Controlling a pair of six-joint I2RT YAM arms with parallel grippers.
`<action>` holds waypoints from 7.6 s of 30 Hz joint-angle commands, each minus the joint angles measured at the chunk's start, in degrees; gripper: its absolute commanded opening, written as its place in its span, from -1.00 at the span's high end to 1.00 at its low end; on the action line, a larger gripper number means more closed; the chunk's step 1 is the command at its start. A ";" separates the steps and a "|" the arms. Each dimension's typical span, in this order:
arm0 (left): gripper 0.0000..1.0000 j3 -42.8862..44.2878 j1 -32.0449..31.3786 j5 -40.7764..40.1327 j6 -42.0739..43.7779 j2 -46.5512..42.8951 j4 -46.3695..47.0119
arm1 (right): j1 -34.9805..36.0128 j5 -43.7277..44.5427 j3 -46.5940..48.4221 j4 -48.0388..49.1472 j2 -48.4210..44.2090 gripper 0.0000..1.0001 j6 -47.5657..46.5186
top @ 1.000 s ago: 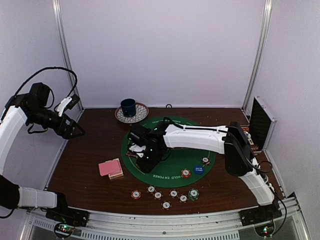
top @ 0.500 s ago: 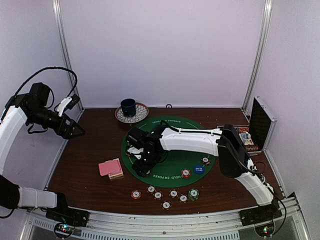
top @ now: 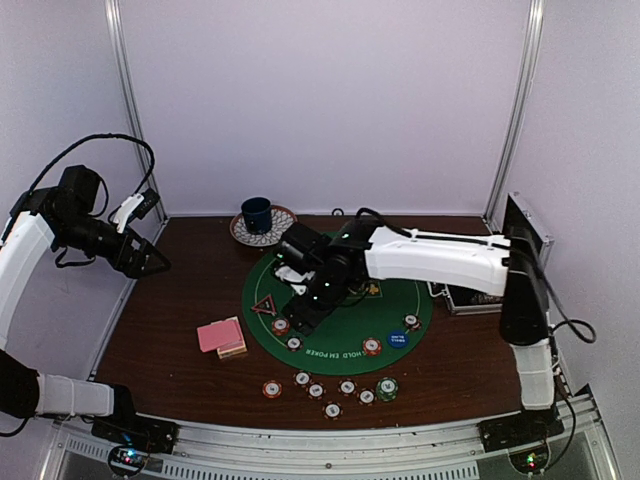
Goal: Distribute texas hold em gaming equipment
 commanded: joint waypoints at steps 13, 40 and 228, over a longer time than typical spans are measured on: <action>-0.95 1.64 0.31 1.45 0.06 0.86 0.21 | 0.86 0.30 -38.27 -2.29 -26.65 -0.75 15.61; -0.95 1.57 0.26 1.55 -0.04 0.61 0.17 | 2.89 -3.56 -43.58 2.43 -22.23 -0.40 15.65; -0.95 -1.57 0.31 2.37 1.18 -0.60 0.65 | 2.18 -4.02 -42.08 -2.26 -24.23 0.32 24.31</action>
